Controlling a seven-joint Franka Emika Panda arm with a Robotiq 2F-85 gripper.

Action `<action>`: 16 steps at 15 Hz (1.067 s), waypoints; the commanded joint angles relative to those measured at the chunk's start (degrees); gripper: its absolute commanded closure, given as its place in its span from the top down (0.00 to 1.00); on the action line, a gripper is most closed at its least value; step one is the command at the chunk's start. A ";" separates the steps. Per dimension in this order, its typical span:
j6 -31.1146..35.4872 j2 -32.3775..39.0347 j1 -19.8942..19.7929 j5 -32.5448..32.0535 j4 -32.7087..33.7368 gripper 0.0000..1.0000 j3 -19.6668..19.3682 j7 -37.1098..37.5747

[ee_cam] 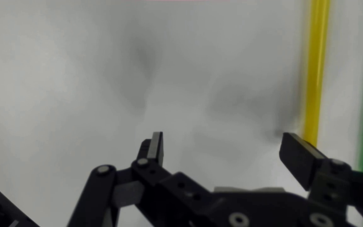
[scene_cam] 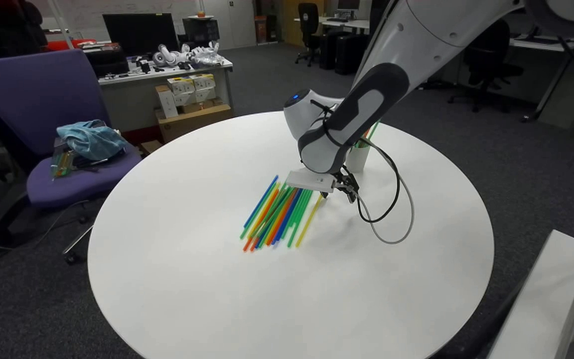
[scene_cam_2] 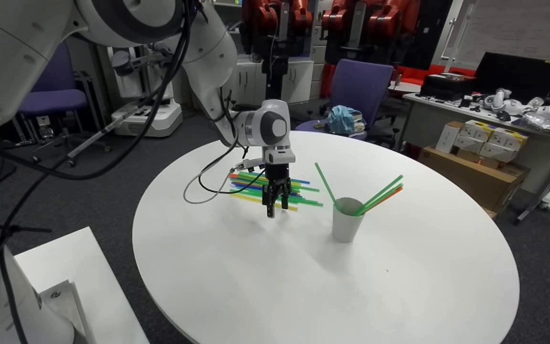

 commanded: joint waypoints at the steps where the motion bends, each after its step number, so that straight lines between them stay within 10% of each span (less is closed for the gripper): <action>1: -1.11 -1.53 0.22 0.98 0.16 1.00 -0.21 -0.28; 16: -1.15 1.36 0.14 0.18 3.40 1.00 -1.79 0.27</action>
